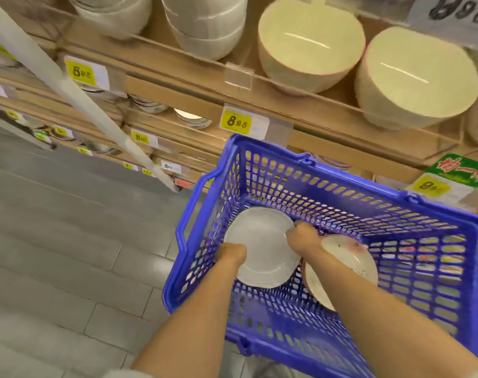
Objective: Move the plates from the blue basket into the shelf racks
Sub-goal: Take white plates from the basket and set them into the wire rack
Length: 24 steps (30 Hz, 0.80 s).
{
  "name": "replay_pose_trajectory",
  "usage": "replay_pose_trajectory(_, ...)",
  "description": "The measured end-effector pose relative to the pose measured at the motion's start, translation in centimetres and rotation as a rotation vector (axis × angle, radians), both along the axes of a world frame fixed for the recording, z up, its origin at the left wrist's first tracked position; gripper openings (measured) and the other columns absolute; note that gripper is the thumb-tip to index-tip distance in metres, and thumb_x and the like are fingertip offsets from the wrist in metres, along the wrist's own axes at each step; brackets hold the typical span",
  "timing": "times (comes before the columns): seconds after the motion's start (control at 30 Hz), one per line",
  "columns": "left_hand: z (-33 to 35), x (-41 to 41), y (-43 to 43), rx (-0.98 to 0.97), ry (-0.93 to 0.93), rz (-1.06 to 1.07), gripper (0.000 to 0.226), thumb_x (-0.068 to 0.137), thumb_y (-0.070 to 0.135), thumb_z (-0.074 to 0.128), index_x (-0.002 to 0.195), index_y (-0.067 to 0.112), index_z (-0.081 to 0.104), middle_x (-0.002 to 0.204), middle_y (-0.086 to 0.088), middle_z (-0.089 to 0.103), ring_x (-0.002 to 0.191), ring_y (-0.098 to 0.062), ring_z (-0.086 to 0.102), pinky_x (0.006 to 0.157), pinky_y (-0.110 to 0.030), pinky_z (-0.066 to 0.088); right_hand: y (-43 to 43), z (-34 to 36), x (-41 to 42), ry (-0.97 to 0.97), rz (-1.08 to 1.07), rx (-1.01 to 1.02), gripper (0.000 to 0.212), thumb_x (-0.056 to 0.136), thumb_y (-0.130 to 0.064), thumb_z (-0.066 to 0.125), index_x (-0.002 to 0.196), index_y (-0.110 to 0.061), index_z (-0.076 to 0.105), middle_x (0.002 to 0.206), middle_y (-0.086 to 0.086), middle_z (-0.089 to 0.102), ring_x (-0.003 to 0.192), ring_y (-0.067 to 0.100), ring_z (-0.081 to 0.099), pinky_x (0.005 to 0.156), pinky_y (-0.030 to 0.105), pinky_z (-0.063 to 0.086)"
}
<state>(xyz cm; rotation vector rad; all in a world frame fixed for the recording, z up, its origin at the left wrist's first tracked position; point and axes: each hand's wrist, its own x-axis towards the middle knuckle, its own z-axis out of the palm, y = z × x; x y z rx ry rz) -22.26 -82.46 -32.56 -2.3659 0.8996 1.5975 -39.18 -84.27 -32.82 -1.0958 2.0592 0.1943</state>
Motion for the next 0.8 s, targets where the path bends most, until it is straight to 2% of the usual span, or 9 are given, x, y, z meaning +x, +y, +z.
replay_pose_trajectory(0.2, 0.0, -0.7, -0.2, 0.012, -0.074, 0.073, 0.047, 0.094, 0.016, 0.042, 0.135, -0.008, 0.045, 0.144, -0.022, 0.045, 0.134, -0.035, 0.041, 0.108, -0.036, 0.037, -0.4, -0.7, 0.2, -0.013, -0.115, 0.013, 0.037, 0.091, -0.014, 0.05, 0.125, -0.001, 0.057, 0.133, 0.021, 0.054, 0.122, 0.038, 0.051, 0.104, 0.04, 0.042)
replay_pose_trajectory(0.4, 0.5, -1.3, 0.0, 0.026, -0.059, 0.249, 0.052, 0.087, 0.012, 0.049, 0.135, -0.007, 0.044, 0.141, -0.023, 0.044, 0.126, -0.038, 0.047, 0.104, -0.041, 0.043, -1.0, -0.7, -0.4, -0.121, -0.285, 0.007, 0.03, 0.086, -0.021, 0.057, 0.108, -0.003, 0.066, 0.116, 0.018, 0.065, 0.109, 0.034, 0.06, 0.092, 0.034, 0.047)
replay_pose_trajectory(0.63, 3.3, -1.0, 0.4, -0.118, 0.0, 0.322, 0.045, 0.085, 0.011, 0.049, 0.128, -0.004, 0.047, 0.13, -0.022, 0.053, 0.113, -0.04, 0.055, 0.097, -0.047, 0.048, -1.3, 2.7, -1.6, -0.155, -0.354, -0.043, 0.036, 0.089, -0.022, 0.056, 0.119, -0.001, 0.058, 0.122, 0.017, 0.061, 0.112, 0.035, 0.057, 0.094, 0.038, 0.048)
replay_pose_trajectory(0.8, 7.9, -1.3, 0.9, -0.262, -0.006, 0.335, 0.046, 0.086, 0.013, 0.052, 0.128, -0.004, 0.044, 0.13, -0.023, 0.052, 0.115, -0.04, 0.054, 0.097, -0.047, 0.047, -1.3, 7.6, -2.7, -0.194, -0.392, -0.04, 0.037, 0.088, -0.022, 0.055, 0.118, -0.002, 0.06, 0.122, 0.016, 0.062, 0.11, 0.032, 0.059, 0.086, 0.032, 0.048)
